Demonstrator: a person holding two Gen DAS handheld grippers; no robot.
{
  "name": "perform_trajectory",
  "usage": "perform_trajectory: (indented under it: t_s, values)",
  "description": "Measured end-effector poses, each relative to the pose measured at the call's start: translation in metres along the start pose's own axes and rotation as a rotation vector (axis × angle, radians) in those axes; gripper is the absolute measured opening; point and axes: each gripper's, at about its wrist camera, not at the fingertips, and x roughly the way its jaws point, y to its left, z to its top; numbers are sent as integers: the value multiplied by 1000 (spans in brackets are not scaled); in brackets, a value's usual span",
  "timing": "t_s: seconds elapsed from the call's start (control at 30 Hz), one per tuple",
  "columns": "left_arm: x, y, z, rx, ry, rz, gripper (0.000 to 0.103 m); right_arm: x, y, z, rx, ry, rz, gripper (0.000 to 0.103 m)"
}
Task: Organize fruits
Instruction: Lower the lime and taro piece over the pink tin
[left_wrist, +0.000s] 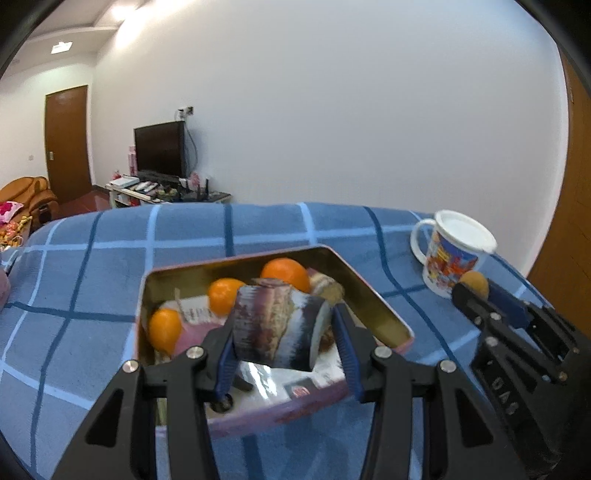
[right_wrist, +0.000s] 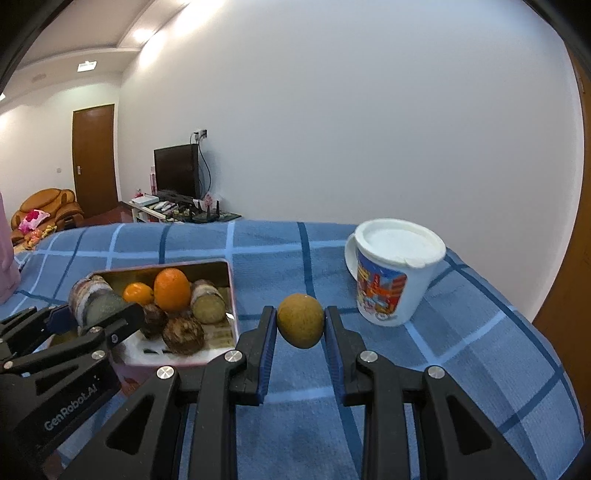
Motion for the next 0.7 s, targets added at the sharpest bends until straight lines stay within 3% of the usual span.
perform_trajectory:
  t_s: [0.37,0.7]
  values:
    - [6,46,17,-88,-19,54,49,19,43,28,19,-30,84,28]
    - [17,65,18,-106,1,111,49,40,69,29,1,-15,123,28]
